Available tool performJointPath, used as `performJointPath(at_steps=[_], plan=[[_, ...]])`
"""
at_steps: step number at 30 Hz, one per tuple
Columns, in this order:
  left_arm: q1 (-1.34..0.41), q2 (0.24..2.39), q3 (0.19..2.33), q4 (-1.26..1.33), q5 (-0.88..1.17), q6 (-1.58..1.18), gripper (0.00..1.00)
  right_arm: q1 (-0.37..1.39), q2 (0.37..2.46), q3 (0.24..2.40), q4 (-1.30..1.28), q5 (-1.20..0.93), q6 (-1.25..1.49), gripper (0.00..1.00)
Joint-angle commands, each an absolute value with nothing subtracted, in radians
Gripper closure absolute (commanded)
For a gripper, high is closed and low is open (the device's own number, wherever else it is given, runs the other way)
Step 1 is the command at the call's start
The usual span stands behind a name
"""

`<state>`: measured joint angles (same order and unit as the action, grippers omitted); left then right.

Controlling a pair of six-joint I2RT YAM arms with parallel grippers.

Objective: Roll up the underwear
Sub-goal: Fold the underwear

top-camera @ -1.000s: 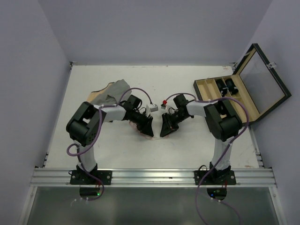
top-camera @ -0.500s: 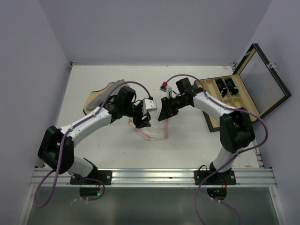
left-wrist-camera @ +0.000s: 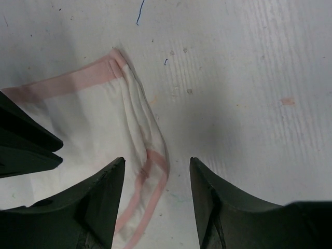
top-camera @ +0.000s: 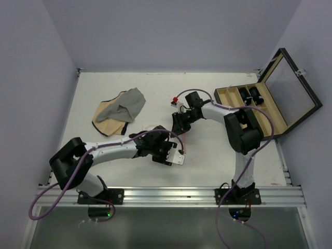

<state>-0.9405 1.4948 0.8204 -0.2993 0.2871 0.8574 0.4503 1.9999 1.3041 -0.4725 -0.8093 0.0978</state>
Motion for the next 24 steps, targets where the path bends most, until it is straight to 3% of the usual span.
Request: performJointPath(at_steps=[1, 9, 24], plan=[[-0.954, 1.534, 0.818, -0.204, 0.219, 0.914, 0.44, 0.474, 2.005, 1.279, -0.411, -0.816, 0.110, 0.72], [-0.954, 1.597, 0.805, -0.170, 0.183, 0.930, 0.53, 0.479, 2.011, 1.264, -0.436, -0.793, 0.068, 0.73], [-0.979, 1.582, 0.712, -0.094, 0.114, 0.919, 0.53, 0.482, 1.895, 1.267, -0.480, -0.769, 0.054, 0.71]])
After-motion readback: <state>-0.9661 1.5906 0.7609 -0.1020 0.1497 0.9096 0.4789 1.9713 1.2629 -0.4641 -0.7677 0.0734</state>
